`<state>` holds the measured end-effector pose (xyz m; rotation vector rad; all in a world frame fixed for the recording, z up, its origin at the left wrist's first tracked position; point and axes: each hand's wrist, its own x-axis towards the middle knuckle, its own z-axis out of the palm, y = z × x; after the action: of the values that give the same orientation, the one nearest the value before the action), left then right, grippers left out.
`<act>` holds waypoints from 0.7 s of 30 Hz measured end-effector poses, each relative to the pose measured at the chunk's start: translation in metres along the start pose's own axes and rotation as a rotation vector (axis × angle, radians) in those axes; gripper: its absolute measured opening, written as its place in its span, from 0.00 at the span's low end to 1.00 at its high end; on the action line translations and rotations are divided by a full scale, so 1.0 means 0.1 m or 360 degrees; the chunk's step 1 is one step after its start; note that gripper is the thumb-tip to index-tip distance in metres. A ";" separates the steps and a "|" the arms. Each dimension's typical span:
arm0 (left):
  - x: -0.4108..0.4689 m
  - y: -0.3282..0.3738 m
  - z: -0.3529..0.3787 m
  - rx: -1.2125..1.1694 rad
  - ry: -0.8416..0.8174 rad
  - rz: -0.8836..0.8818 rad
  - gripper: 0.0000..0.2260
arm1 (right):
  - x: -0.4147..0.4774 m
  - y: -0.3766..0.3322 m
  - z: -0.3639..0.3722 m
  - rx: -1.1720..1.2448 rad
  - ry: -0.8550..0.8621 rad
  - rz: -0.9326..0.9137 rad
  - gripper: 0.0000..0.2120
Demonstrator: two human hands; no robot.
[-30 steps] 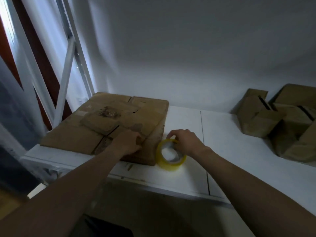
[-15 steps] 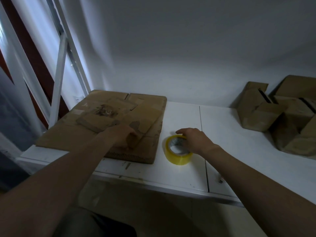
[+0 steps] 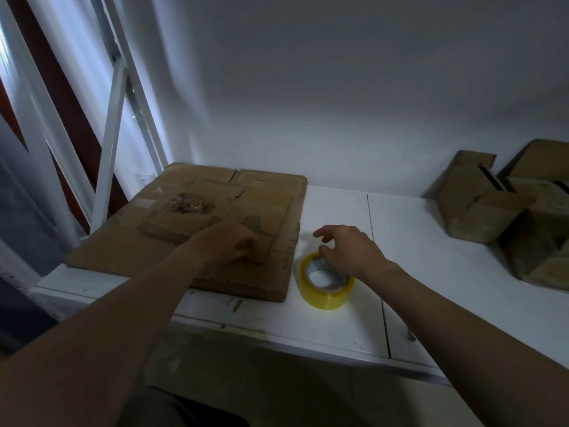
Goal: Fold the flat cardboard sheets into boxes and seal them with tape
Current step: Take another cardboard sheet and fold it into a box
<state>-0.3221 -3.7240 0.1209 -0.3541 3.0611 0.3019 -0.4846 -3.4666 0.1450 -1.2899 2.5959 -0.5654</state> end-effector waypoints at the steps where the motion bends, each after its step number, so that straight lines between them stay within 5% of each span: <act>1: 0.01 -0.02 -0.02 -0.0038 -0.0049 -0.0039 0.28 | 0.01 0.00 0.00 0.0012 0.0013 -0.0007 0.17; 4: 0.06 -0.08 -0.09 -0.0064 -0.0298 -0.0273 0.45 | 0.05 -0.01 0.00 0.0036 0.0045 -0.0012 0.16; 10: 0.12 -0.22 -0.23 -0.0156 -0.0261 -0.0056 0.22 | 0.14 -0.10 0.07 0.0054 0.0061 -0.0028 0.14; 13: 0.12 -0.22 -0.31 0.0021 -0.0227 0.0008 0.19 | 0.17 -0.11 0.09 0.0100 0.0080 -0.0010 0.13; 21: -0.04 0.18 -0.74 0.0158 0.0993 -0.0059 0.15 | 0.03 -0.34 -0.16 0.0281 0.0256 -0.0073 0.16</act>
<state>-0.3243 -3.7210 0.1968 -0.5978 3.6489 0.0340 -0.4668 -3.4833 0.1739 -1.2980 2.5757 -0.9197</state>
